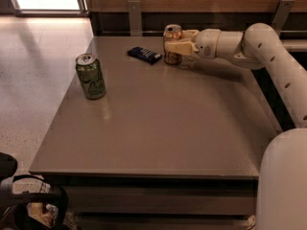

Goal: Move orange can near rxbar blueberry

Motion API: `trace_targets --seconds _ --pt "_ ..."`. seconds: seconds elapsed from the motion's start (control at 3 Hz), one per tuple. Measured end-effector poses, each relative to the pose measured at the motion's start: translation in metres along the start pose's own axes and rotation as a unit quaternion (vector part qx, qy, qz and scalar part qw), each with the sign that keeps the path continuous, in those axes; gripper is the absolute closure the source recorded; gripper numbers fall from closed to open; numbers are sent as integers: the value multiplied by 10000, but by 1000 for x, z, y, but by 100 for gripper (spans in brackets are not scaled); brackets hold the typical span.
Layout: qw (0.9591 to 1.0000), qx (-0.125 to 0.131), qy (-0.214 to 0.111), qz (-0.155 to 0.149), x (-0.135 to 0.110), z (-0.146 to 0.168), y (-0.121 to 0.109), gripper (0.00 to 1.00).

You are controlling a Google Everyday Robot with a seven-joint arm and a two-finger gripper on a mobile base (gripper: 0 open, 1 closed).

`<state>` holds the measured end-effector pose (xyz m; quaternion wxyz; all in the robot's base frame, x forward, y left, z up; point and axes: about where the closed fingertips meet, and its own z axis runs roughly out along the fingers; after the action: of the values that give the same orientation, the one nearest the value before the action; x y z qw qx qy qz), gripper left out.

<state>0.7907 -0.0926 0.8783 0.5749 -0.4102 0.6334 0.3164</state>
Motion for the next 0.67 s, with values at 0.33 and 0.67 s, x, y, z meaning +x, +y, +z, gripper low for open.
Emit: trace_targets --seconds 0.33,0.67 --pt "10000 -10 -1 2 0 1 1 30" --pt "10000 -32 -4 5 0 4 2 6"
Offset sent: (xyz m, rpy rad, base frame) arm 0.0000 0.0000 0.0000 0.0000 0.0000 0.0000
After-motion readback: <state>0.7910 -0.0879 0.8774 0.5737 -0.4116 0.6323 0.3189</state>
